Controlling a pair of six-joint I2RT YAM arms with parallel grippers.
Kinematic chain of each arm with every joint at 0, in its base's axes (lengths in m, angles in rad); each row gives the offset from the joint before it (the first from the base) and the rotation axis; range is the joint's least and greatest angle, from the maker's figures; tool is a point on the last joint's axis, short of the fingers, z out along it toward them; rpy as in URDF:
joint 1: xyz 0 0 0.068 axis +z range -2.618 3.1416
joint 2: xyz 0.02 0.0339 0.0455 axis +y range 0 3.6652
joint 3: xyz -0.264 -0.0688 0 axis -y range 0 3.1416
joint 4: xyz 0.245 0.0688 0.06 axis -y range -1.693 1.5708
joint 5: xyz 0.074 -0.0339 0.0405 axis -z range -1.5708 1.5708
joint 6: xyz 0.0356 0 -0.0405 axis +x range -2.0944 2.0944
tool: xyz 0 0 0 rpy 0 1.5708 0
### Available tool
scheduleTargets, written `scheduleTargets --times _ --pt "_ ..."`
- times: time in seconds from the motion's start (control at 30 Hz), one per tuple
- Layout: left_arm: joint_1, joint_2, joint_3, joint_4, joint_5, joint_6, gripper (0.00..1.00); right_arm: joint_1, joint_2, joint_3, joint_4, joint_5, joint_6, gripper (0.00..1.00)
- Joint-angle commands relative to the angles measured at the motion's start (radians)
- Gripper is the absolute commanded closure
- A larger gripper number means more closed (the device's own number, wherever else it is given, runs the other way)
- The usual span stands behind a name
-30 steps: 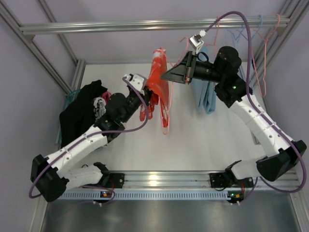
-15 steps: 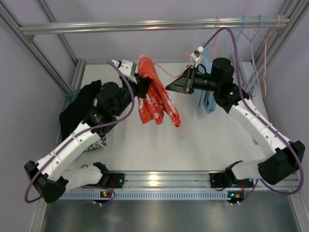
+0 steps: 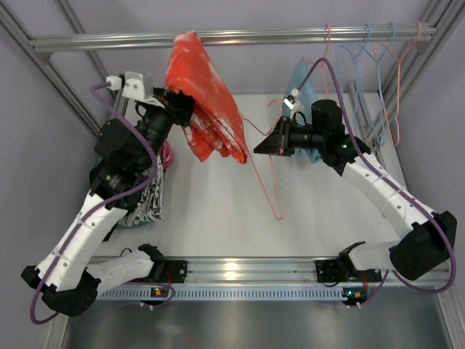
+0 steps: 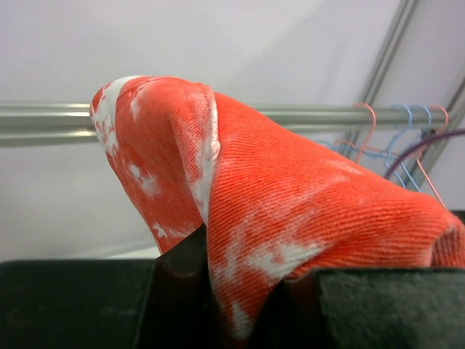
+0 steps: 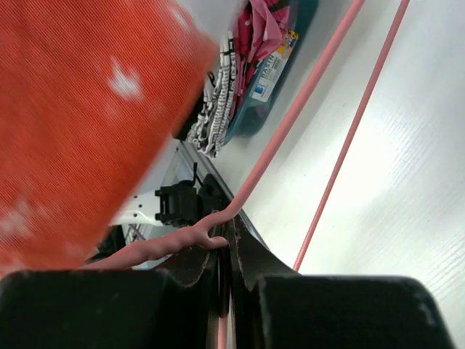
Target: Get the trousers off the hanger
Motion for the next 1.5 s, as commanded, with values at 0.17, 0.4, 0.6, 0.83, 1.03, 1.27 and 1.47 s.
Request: scheduleTargets --times 0.17,0.4,0.6,0.83,1.03,1.27,1.47 --pt "0.316 -0.228 0.005 0.082 0.015 -0.051 1.0 -0.005 -0.14 0.0 -0.074 0.038 -0.19 1.0" --pt "0.564 -0.408 -0.035 -0.088 -0.07 0.009 1.0 -0.004 -0.22 -0.021 -0.115 0.045 -0.241 1.0" --pt "0.638 -0.619 -0.136 -0.199 -0.155 0.21 1.0 -0.004 -0.293 -0.043 -0.155 0.056 -0.277 1.0" --pt "0.668 -0.776 -0.215 -0.416 -0.235 0.437 1.0 -0.005 -0.317 -0.004 -0.226 0.062 -0.327 1.0" --pt "0.671 -0.786 -0.343 -0.444 -0.23 0.555 1.0 -0.004 -0.297 0.049 -0.288 0.062 -0.353 1.0" --pt "0.667 -0.665 -0.717 -0.114 -0.147 0.633 1.0 -0.004 -0.297 0.069 -0.334 0.085 -0.396 1.0" --pt "0.67 -0.183 -0.732 0.111 -0.137 0.561 1.0 -0.005 -0.309 0.132 -0.428 0.11 -0.461 1.0"
